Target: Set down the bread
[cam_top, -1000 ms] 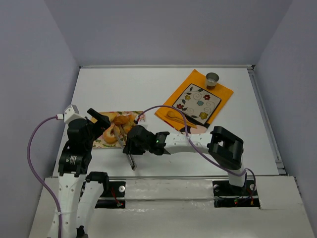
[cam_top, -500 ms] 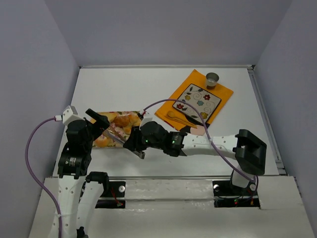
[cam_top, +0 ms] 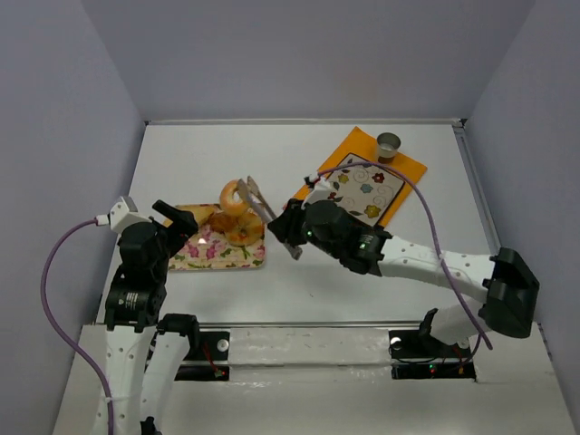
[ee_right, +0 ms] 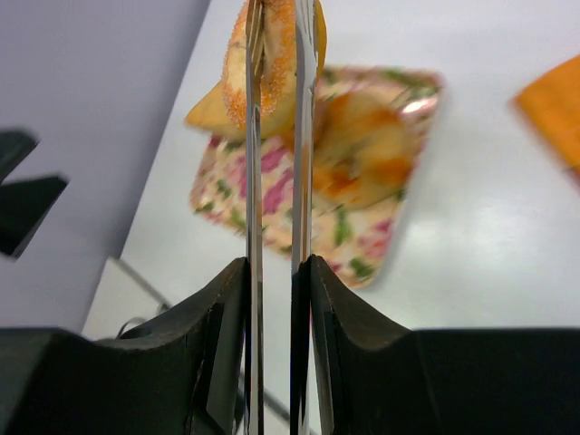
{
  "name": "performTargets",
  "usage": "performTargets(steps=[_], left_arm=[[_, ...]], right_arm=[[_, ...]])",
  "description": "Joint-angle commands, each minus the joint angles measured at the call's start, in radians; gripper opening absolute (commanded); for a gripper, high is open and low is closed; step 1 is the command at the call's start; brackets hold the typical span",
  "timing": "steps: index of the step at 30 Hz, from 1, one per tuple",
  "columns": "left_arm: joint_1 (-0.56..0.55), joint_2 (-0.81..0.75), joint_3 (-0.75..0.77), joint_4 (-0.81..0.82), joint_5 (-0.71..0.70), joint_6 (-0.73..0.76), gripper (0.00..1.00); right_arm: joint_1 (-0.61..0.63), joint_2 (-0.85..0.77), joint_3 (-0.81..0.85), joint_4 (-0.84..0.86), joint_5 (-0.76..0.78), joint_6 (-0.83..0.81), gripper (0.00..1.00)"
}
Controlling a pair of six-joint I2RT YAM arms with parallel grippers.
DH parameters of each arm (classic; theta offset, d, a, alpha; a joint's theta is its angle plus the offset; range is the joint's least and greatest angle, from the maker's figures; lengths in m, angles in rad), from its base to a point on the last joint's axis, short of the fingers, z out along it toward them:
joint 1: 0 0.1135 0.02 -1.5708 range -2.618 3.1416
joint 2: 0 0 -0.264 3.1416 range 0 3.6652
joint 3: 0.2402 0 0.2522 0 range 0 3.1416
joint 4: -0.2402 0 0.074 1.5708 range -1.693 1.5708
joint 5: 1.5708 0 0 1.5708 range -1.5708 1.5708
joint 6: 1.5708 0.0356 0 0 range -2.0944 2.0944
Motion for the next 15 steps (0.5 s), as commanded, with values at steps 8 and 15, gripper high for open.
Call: performTargets(steps=[8, 15], left_arm=[[-0.004, 0.035, -0.003, 0.016, 0.004, 0.004, 0.99], [-0.004, 0.083, 0.003, 0.016, 0.012, 0.007, 0.99]], right_arm=[[-0.466, -0.423, -0.249, -0.146, 0.233, -0.131, 0.07], [-0.699, -0.393, -0.314, -0.138, 0.095, -0.129, 0.07]])
